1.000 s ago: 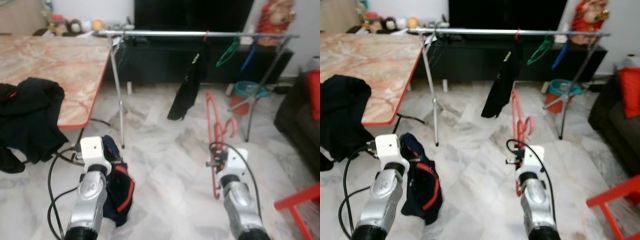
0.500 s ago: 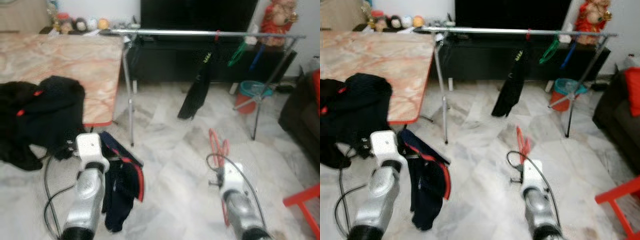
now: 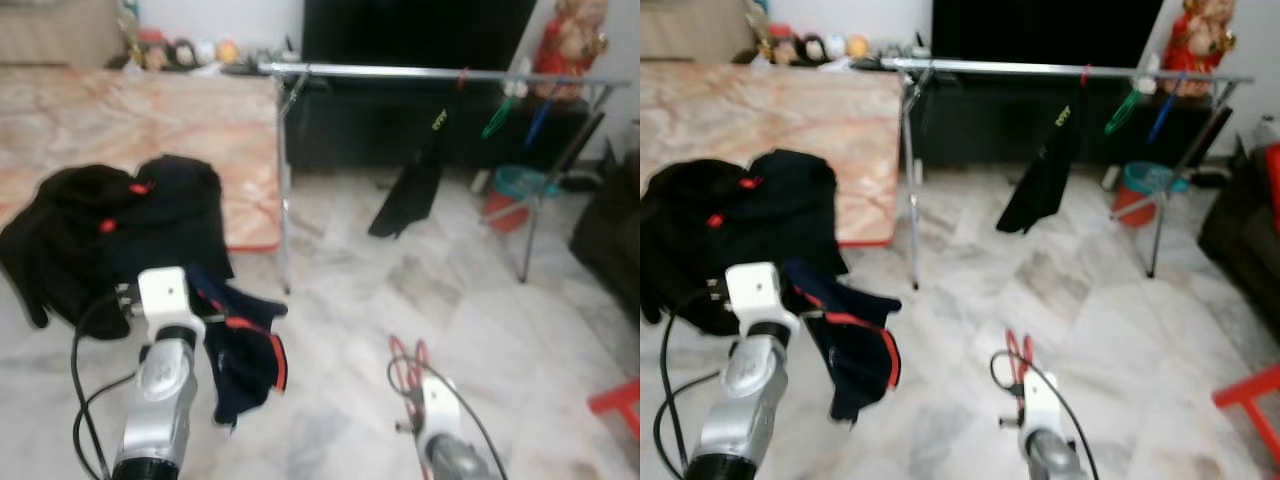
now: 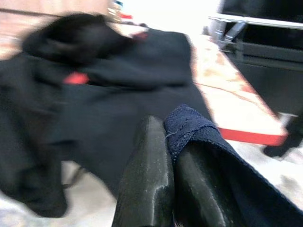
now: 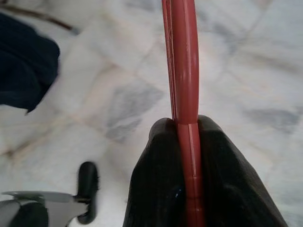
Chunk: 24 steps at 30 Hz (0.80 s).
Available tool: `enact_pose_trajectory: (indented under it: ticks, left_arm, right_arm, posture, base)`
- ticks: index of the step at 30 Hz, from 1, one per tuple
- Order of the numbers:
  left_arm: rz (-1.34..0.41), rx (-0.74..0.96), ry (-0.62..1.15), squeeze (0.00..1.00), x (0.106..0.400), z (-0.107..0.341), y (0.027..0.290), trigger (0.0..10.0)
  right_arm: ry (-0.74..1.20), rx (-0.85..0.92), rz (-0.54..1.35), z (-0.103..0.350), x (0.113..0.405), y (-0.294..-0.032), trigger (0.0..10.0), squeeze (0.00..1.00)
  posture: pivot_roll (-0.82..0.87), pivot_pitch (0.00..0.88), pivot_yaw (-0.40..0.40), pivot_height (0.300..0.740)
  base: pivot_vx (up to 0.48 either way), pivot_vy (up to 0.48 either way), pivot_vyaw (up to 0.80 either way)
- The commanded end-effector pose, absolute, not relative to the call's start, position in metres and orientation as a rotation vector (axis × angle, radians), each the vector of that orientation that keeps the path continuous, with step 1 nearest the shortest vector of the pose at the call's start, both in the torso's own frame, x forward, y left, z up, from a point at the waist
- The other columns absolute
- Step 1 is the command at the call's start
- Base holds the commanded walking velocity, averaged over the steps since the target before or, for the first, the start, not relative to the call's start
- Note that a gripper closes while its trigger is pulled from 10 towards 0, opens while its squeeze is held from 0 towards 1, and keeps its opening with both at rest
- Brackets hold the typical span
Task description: Hang hanger
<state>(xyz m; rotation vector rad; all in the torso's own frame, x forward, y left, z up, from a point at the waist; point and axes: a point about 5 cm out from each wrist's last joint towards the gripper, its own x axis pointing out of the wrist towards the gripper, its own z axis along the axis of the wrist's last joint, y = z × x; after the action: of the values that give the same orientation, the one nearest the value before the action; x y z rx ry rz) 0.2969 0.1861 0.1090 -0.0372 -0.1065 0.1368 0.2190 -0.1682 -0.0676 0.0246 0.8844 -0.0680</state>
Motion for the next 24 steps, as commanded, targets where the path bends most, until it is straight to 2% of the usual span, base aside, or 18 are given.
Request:
enact_pose_trajectory:
  ticks: [1, 3, 11, 24]
  left_arm:
    - [0.122, -0.016, -0.128, 0.0, 0.298, 0.115, 0.182, 10.0]
    - [0.126, -0.014, -0.128, 0.0, 0.298, 0.115, 0.183, 10.0]
    - [0.131, -0.013, -0.131, 0.0, 0.3, 0.116, 0.183, 10.0]
    - [0.131, -0.003, -0.139, 0.0, 0.302, 0.12, 0.186, 10.0]
  right_arm:
    - [0.912, 0.063, -0.136, -0.071, 0.212, -0.18, 10.0, 0.0]
    - [0.902, 0.068, -0.146, -0.069, 0.214, -0.184, 10.0, 0.0]
    - [0.905, -0.028, -0.099, -0.068, 0.215, -0.188, 10.0, 0.0]
    - [0.941, 0.01, -0.159, -0.077, 0.197, -0.198, 10.0, 0.0]
  posture:
    - [0.19, 0.0, -0.067, 0.736]
    - [0.18, 0.0, -0.066, 0.736]
    - [0.19, 0.0, -0.064, 0.736]
    - [0.19, 0.0, -0.053, 0.736]
  base:
    - [0.0, 0.337, 0.59]
    - [0.0, 0.334, 0.48]
    - [0.0, 0.335, 0.0]
    - [0.0, 0.335, 0.0]
